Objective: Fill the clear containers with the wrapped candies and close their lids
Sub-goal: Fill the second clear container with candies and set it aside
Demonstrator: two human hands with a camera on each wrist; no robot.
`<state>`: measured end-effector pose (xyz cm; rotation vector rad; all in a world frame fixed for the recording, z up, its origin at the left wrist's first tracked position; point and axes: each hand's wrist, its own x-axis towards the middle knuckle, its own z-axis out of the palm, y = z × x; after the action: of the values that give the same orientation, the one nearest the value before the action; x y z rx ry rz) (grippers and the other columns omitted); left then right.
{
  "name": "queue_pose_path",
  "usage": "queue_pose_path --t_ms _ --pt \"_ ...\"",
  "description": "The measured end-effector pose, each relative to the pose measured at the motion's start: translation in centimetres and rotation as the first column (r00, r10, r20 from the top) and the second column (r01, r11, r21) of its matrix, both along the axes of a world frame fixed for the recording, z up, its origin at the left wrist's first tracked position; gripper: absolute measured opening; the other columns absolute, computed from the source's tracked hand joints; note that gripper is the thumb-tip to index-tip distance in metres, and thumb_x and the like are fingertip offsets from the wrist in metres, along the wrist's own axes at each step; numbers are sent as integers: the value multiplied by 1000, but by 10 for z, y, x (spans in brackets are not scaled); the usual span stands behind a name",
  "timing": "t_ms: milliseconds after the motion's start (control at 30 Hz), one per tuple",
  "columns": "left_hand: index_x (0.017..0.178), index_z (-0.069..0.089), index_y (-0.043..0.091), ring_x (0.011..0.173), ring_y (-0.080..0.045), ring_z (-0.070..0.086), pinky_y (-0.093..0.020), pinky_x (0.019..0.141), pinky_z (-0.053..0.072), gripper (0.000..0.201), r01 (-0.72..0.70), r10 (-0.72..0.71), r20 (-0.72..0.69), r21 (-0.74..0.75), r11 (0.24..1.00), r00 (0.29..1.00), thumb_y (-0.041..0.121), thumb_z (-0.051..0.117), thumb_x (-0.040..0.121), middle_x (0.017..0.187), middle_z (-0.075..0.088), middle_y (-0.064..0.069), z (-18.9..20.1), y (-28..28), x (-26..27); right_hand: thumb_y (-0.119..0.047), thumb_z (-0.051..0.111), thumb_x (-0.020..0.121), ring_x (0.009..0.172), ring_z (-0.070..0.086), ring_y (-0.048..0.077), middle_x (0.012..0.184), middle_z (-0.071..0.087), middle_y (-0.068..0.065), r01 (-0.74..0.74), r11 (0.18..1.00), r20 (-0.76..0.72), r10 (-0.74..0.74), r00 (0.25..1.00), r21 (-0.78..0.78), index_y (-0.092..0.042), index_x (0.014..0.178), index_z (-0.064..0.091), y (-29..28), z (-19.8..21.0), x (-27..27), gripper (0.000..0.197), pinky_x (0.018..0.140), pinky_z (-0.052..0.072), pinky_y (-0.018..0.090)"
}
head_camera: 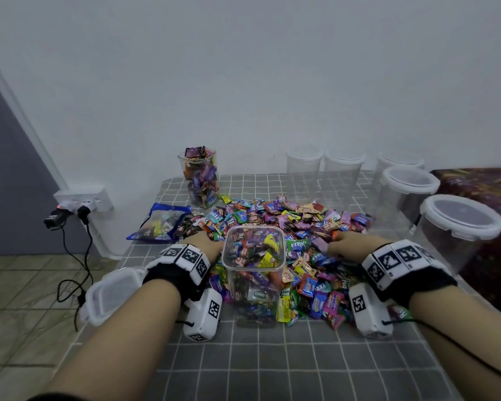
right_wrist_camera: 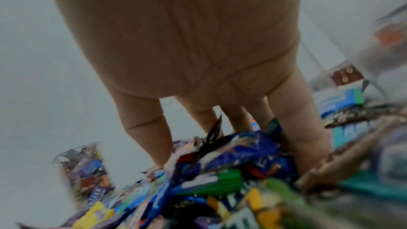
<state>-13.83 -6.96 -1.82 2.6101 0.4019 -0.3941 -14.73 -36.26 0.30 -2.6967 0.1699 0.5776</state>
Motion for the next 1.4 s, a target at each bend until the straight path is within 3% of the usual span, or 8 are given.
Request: queue_pose_path --t_ms 133,267,367,500,600,733,1067,1400 --pt "106 65 17 95 -20 60 -32 91 47 56 96 -75 95 -239 966 993 60 64 69 107 66 -4 -1 2 -2 -17 55 90 101 50 20 116 55 4 -50 960 53 36 998 277 -9 123 57 5 6 -8 33 95 42 35" --pt "115 66 17 111 -20 56 -30 96 43 36 161 -123 198 -188 969 973 39 62 87 119 62 0 9 15 -11 -2 49 94 72 50 11 90 55 1 58 787 52 -114 992 614 -4 132 49 0 17 -19 38 66 45 25" --pt "121 63 21 109 -18 57 -22 81 41 41 164 -168 180 40 986 969 44 60 87 123 61 1 12 21 -15 -4 48 95 74 52 17 113 58 23 16 870 178 -119 977 493 1 133 47 -1 21 -21 38 56 45 12" --pt "139 42 29 117 -17 54 -23 85 45 72 204 -207 0 174 964 978 56 65 77 137 53 2 4 25 -16 -23 52 93 99 51 24 128 52 12 -65 993 161 49 986 94 -15 141 39 1 17 -23 51 82 45 28" --pt "148 19 35 118 -19 54 -30 91 49 100 279 -258 -125 190 941 958 66 68 67 143 47 2 -4 21 -18 -33 60 88 125 45 27 149 35 9 -152 988 47 153 987 -26 -18 150 20 8 10 -26 75 97 42 33" --pt "148 10 40 117 -25 54 -39 93 49 116 363 -315 -200 283 888 928 77 66 52 142 47 -5 -13 10 -19 -45 66 83 130 41 28 149 33 9 -241 962 -33 239 970 -126 -27 152 4 21 0 -29 94 102 41 38" --pt "118 61 32 104 -19 59 -30 85 49 36 364 -370 -34 285 887 928 42 64 84 117 64 3 -4 3 -32 -44 63 86 128 44 24 144 43 5 -278 933 27 292 956 -230 -32 147 28 31 -3 -32 71 100 42 34" --pt "89 59 25 99 -21 60 -28 75 43 8 269 -321 68 401 876 945 25 51 92 108 66 -2 6 -7 -42 -25 52 94 105 58 23 116 64 5 -243 939 216 297 930 -244 -21 122 60 32 0 -34 30 86 48 32"
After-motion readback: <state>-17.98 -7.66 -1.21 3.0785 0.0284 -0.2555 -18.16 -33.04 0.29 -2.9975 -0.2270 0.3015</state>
